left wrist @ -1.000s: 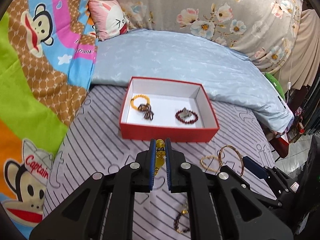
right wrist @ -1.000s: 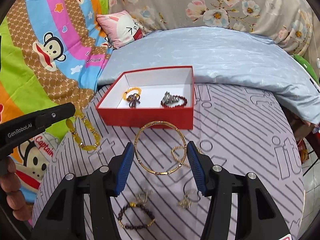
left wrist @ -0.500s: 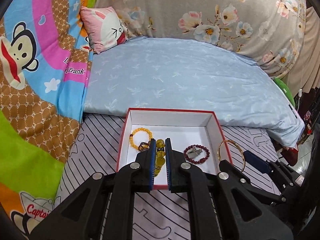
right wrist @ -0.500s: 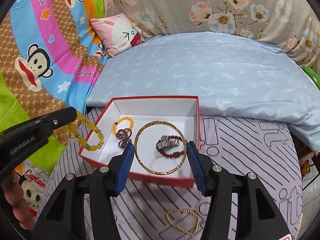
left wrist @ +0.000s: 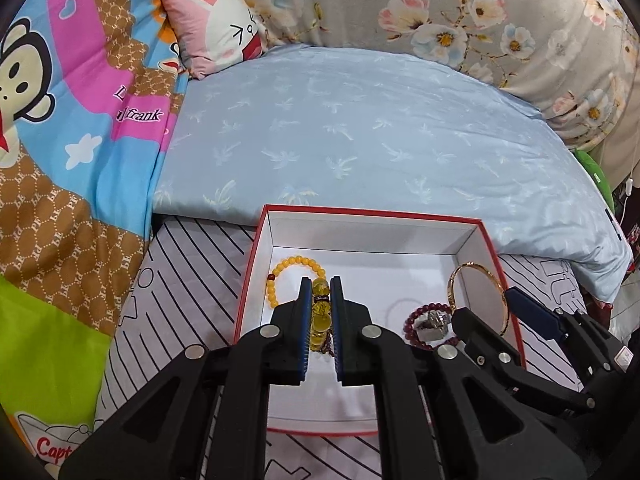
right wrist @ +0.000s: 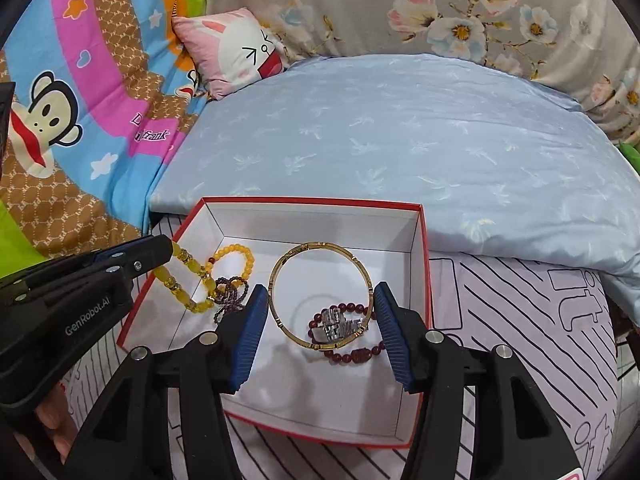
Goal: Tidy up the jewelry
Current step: 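Carry the yellow bracelet and gold bangle over into the red box, then open both tools to drop the bracelet and bangle in the box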
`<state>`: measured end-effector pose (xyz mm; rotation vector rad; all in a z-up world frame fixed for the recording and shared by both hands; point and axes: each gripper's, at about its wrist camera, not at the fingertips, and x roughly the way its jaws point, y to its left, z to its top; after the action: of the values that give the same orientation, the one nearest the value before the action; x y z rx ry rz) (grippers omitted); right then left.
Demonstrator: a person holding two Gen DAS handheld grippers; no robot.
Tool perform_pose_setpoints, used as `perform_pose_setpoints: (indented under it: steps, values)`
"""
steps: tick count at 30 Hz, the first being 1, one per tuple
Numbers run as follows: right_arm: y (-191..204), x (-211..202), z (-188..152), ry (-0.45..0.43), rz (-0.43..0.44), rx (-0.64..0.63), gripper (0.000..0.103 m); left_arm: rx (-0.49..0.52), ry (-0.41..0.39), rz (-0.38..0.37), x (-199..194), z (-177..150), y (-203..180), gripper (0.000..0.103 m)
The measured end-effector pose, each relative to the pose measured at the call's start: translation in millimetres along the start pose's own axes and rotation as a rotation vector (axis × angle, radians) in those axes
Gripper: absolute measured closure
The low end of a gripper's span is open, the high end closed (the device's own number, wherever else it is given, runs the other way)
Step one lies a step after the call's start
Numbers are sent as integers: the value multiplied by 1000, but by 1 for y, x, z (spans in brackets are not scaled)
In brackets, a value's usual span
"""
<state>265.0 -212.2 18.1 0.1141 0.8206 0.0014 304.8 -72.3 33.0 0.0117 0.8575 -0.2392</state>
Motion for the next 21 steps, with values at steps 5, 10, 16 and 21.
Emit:
perform_pose_setpoints:
  steps: [5,10,16,21]
  values:
    - [3,14,2,13,-3,-7,50,-4,13,-1,12,-1,0,94]
    - [5,15,0,4,-16,-13,46,-12,16,16,16,-4,2,91]
    - [4,7,-4,-1,-11,1,46,-4,10,41,11,-9,1,82]
    - [5,-8,-10,-12,-15,-2,46,-3,13,41,0,-16,0,82]
